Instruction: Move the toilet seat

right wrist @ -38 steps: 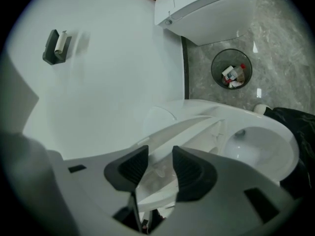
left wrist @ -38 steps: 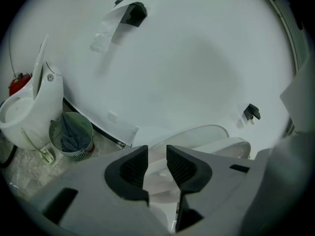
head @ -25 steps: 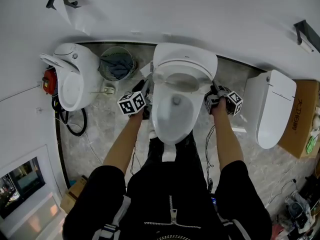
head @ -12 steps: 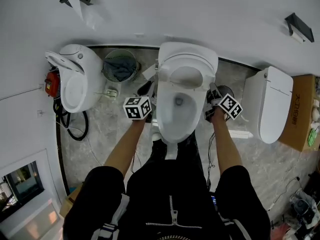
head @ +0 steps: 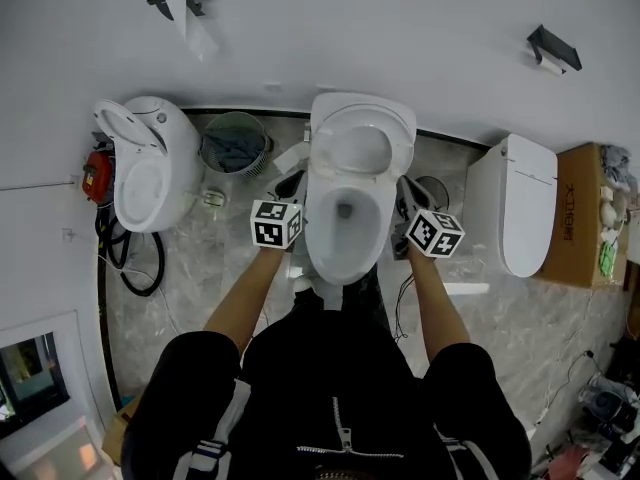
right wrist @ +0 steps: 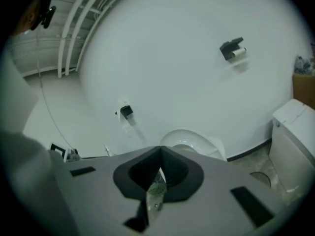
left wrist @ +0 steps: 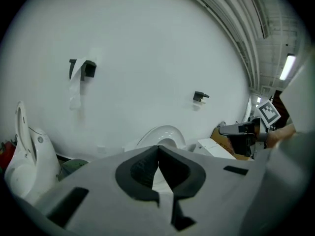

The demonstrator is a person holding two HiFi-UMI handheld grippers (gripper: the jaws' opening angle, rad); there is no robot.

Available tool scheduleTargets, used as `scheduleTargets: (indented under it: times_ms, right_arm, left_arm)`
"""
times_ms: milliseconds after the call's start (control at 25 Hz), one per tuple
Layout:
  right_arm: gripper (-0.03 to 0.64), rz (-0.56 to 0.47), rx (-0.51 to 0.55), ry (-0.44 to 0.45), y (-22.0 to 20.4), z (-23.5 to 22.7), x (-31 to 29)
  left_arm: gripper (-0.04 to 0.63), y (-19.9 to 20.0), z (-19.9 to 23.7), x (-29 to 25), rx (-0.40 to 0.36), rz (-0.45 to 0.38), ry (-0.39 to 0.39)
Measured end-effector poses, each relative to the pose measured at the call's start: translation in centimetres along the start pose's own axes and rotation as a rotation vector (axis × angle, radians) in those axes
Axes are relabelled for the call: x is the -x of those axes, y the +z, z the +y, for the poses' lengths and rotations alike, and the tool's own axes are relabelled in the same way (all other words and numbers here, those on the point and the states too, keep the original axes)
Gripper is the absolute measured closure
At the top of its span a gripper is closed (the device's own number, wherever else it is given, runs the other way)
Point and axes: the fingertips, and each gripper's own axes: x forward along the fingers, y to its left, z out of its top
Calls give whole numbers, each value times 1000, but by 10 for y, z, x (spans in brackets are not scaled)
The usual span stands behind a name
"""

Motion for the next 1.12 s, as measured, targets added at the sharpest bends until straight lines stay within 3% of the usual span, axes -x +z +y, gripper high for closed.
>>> scheduleTargets:
  times_ms: [280,400,680,1120]
  right_arm:
    - [615,-134,276,16,13,72,58]
    - [615,-165,341,17,17,96,79]
    - [615,-187,394,-25,12,124,108]
    - [615,-190,386,-89,0,134,120]
  left_arm:
    - [592,28,-32,55,-148,-102,-38]
    - [592,36,-50,77,-202,-140,-58]
    - [592,50,-69,110,-208,-194,-101]
    - [592,46,-69,132,-226,-196,-118]
